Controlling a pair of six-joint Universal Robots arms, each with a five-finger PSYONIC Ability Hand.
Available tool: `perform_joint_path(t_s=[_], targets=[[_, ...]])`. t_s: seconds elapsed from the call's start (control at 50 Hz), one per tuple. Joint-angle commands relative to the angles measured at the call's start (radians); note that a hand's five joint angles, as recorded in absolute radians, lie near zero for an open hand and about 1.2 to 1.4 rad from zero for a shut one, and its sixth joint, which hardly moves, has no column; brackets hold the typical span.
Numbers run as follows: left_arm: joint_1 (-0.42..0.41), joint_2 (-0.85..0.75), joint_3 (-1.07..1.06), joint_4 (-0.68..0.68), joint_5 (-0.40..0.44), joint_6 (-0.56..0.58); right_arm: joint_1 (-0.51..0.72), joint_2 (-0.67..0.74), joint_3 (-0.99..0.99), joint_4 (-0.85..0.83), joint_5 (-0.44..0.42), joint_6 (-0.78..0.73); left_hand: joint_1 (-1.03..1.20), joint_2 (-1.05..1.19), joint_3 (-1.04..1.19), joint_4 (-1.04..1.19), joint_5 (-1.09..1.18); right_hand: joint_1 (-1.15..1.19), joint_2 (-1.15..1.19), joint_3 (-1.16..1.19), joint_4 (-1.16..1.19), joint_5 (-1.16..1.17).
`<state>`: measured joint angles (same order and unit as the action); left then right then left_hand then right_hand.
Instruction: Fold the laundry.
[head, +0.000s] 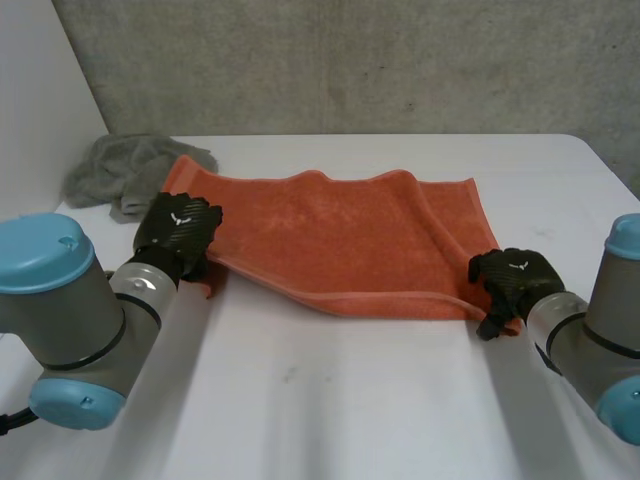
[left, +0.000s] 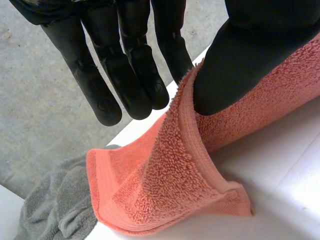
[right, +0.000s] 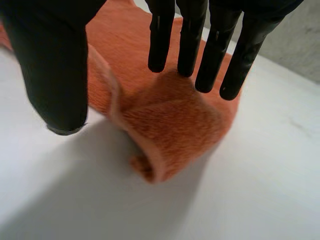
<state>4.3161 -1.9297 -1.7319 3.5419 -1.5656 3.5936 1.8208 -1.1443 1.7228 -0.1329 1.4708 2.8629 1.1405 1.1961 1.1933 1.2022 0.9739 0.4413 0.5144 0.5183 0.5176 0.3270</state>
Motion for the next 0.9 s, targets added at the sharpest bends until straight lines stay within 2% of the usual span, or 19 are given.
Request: perform_joint_path(t_s=[0.02, 0.08, 0.1, 0.12, 0.3, 0.32, 0.34, 0.42, 0.5, 0.54, 0.62, 0.76, 0.9], targets=[[0.002, -0.012, 0.003, 0.000, -0.001, -0.001, 0.002, 0.061, -0.023, -0.116, 0.086, -0.214, 0.256, 0.200, 0.203, 0.194, 0.248, 0.348, 0.275, 0.271, 0.272, 0.288], [0.002, -0.018, 0.006, 0.000, -0.002, -0.001, 0.000, 0.087, -0.040, -0.114, 0.100, -0.252, 0.256, 0.200, 0.203, 0.194, 0.248, 0.541, 0.468, 0.464, 0.465, 0.481], [0.002, -0.018, 0.008, 0.000, -0.002, -0.001, 0.000, 0.087, -0.040, -0.114, 0.102, -0.254, 0.256, 0.200, 0.203, 0.194, 0.248, 0.673, 0.600, 0.596, 0.597, 0.613], [0.002, -0.018, 0.009, -0.001, -0.002, -0.003, -0.005, 0.084, -0.037, -0.119, 0.102, -0.254, 0.256, 0.200, 0.203, 0.194, 0.248, 0.952, 0.879, 0.875, 0.876, 0.892], [0.002, -0.025, 0.009, -0.001, -0.001, -0.013, -0.009, 0.071, -0.037, -0.113, 0.094, -0.247, 0.256, 0.200, 0.203, 0.194, 0.248, 0.955, 0.882, 0.878, 0.879, 0.895], [0.002, -0.028, 0.009, -0.001, -0.001, -0.018, -0.009, 0.066, -0.037, -0.113, 0.095, -0.249, 0.204, 0.148, 0.151, 0.142, 0.196, 0.955, 0.882, 0.878, 0.879, 0.895], [0.001, -0.038, 0.009, -0.001, 0.001, -0.033, -0.009, 0.049, -0.038, -0.110, 0.097, -0.258, 0.020, -0.035, -0.033, -0.042, 0.012, 0.955, 0.882, 0.878, 0.879, 0.895], [0.005, -0.069, 0.018, -0.009, 0.004, -0.090, -0.018, -0.004, -0.042, -0.103, 0.092, -0.264, -0.415, -0.470, -0.468, -0.477, -0.423, 0.955, 0.882, 0.878, 0.879, 0.895], [0.033, -0.069, 0.034, -0.046, 0.004, -0.156, -0.064, -0.041, -0.049, -0.096, 0.089, -0.263, -0.545, -0.601, -0.598, -0.607, -0.553, 0.955, 0.882, 0.878, 0.879, 0.895], [0.080, -0.055, 0.035, -0.081, 0.004, -0.203, -0.101, -0.051, -0.046, -0.091, 0.082, -0.261, -0.586, -0.642, -0.639, -0.648, -0.594, 0.955, 0.882, 0.878, 0.879, 0.895], [0.131, -0.017, 0.035, -0.138, 0.003, -0.312, -0.121, -0.051, -0.045, -0.083, 0.060, -0.261, -0.575, -0.630, -0.628, -0.636, -0.583, 0.955, 0.882, 0.878, 0.879, 0.895], [0.159, 0.003, 0.040, -0.218, -0.004, -0.501, -0.127, -0.051, -0.054, -0.080, 0.054, -0.260, -0.537, -0.592, -0.589, -0.598, -0.544, 0.955, 0.882, 0.878, 0.879, 0.895], [0.152, 0.002, 0.035, -0.322, -0.002, -0.533, -0.129, -0.051, -0.054, -0.080, 0.052, -0.260, -0.487, -0.542, -0.539, -0.548, -0.495, 0.955, 0.882, 0.878, 0.879, 0.895]])
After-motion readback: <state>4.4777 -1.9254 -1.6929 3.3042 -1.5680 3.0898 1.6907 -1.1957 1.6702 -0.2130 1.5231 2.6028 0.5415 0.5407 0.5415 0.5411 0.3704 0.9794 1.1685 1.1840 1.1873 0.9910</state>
